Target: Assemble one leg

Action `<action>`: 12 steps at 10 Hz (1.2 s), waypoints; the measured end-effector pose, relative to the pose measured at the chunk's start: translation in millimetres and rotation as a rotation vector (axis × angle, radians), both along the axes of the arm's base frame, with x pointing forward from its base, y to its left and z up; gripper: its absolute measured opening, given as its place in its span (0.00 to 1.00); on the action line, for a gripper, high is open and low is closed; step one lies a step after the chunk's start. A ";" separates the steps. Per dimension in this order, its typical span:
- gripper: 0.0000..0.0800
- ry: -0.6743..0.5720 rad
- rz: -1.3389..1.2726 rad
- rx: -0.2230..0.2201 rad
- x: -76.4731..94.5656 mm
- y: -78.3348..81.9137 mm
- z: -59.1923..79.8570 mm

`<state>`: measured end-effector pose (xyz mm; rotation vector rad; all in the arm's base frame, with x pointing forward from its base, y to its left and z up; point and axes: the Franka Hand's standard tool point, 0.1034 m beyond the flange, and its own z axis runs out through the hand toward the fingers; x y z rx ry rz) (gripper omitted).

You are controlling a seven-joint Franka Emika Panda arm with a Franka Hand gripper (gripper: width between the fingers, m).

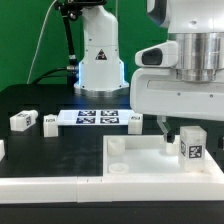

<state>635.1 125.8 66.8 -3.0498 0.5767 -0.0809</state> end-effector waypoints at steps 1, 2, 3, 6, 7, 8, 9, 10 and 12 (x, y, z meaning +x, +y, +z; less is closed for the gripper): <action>0.81 -0.002 0.075 -0.009 0.0 -0.1 0.0; 0.81 -0.005 0.191 -0.024 0.2 -1.0 0.0; 0.81 -0.007 0.306 -0.038 0.4 -2.6 0.0; 0.81 -0.011 0.440 -0.048 1.1 -7.4 -0.4; 0.68 -0.011 0.440 -0.048 1.2 -7.7 -0.4; 0.50 -0.011 0.439 -0.048 1.2 -7.9 -0.4; 0.36 -0.011 0.421 -0.047 1.2 -7.8 -0.4; 0.36 -0.011 0.397 -0.045 1.2 -7.8 -0.4; 0.36 -0.010 0.304 -0.034 0.8 -7.7 -0.9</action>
Offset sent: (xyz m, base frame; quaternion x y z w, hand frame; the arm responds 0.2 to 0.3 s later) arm 0.0027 0.0011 0.0008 0.0022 -0.0170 -0.2481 0.9686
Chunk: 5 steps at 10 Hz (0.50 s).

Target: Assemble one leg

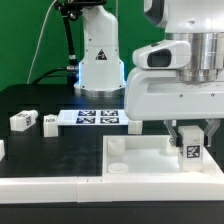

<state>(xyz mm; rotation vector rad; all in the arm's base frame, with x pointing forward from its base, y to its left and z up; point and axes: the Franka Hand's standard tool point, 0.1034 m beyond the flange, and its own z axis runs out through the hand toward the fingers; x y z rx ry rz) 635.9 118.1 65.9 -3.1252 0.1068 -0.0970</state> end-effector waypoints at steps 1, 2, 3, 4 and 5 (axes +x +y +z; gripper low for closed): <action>0.36 -0.001 -0.113 0.015 0.0 0.1 -0.2; 0.36 -0.005 -0.235 0.025 0.1 0.5 -0.5; 0.36 -0.005 -0.357 0.035 -0.4 2.1 -0.8; 0.36 -0.002 -0.472 0.042 -0.7 3.2 -0.8; 0.36 -0.001 -0.536 0.046 -0.8 3.5 -0.9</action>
Offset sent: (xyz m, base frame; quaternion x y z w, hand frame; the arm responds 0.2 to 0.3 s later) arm -0.0069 -0.0002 -0.0028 -0.0148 0.0042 0.3027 0.9530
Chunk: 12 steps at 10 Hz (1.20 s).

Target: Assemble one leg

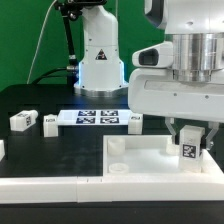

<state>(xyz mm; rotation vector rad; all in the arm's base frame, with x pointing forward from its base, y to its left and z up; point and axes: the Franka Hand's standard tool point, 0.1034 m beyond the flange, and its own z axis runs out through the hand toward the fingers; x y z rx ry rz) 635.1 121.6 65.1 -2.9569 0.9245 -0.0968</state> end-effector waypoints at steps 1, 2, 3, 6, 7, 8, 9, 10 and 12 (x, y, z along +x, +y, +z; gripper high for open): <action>0.36 0.003 -0.108 0.011 -0.1 0.4 -0.1; 0.36 0.004 -0.201 0.018 -0.2 0.9 -0.1; 0.36 0.006 -0.330 0.027 -0.4 2.1 -0.2; 0.36 0.013 -0.673 0.054 -0.6 3.2 0.3; 0.36 0.017 -0.734 0.065 -0.5 2.8 0.1; 0.36 0.020 -0.773 0.071 -0.3 2.3 0.0; 0.43 0.019 -0.746 0.069 -0.5 2.8 0.0; 0.62 0.019 -0.723 0.068 -0.5 2.8 0.0; 0.75 0.014 -0.638 0.060 0.0 1.2 -0.1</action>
Offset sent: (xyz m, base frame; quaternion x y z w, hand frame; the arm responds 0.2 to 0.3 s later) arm -0.0074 -0.0052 0.0002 -0.0176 0.0384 0.3545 0.9341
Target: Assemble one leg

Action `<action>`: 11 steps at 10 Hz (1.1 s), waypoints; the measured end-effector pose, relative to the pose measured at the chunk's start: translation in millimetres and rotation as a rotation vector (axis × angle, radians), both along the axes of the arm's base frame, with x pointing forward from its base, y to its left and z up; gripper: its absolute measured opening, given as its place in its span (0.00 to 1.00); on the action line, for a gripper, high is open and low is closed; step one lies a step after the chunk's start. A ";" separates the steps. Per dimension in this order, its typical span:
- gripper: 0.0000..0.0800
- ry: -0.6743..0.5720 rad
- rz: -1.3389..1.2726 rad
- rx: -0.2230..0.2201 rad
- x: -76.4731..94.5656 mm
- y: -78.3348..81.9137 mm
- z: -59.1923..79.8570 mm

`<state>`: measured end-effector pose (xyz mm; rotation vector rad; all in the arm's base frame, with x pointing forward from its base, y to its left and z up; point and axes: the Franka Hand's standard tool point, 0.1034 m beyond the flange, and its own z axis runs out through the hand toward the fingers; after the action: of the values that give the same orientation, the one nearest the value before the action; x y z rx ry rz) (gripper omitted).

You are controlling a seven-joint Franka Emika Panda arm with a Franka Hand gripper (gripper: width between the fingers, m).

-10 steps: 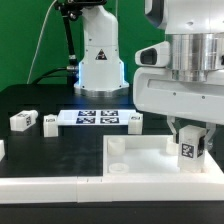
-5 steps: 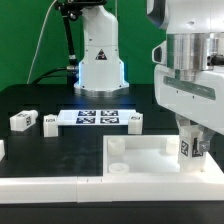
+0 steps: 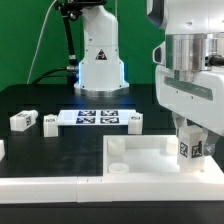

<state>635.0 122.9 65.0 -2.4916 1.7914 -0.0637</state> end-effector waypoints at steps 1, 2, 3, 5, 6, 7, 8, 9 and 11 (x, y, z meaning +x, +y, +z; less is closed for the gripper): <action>0.75 -0.003 0.134 -0.011 0.0 -1.0 -0.1; 0.80 -0.006 0.217 -0.018 -0.2 -0.2 0.0; 0.81 -0.008 0.307 -0.024 -0.3 0.8 0.0; 0.81 -0.017 0.531 -0.042 0.5 0.2 0.6; 0.81 -0.020 0.617 -0.049 0.6 0.3 0.7; 0.81 -0.024 0.694 -0.055 1.0 0.4 1.1; 0.81 -0.028 0.815 -0.067 1.8 0.5 1.8; 0.81 -0.032 0.928 -0.077 2.2 -0.4 2.0; 0.81 -0.034 1.085 -0.095 2.3 -1.4 2.0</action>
Offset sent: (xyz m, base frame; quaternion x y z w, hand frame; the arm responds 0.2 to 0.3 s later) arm 0.0003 0.0045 0.0019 -0.0134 -0.0029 -0.1733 0.9848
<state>637.4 121.5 66.9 -3.1014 0.2451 -0.1200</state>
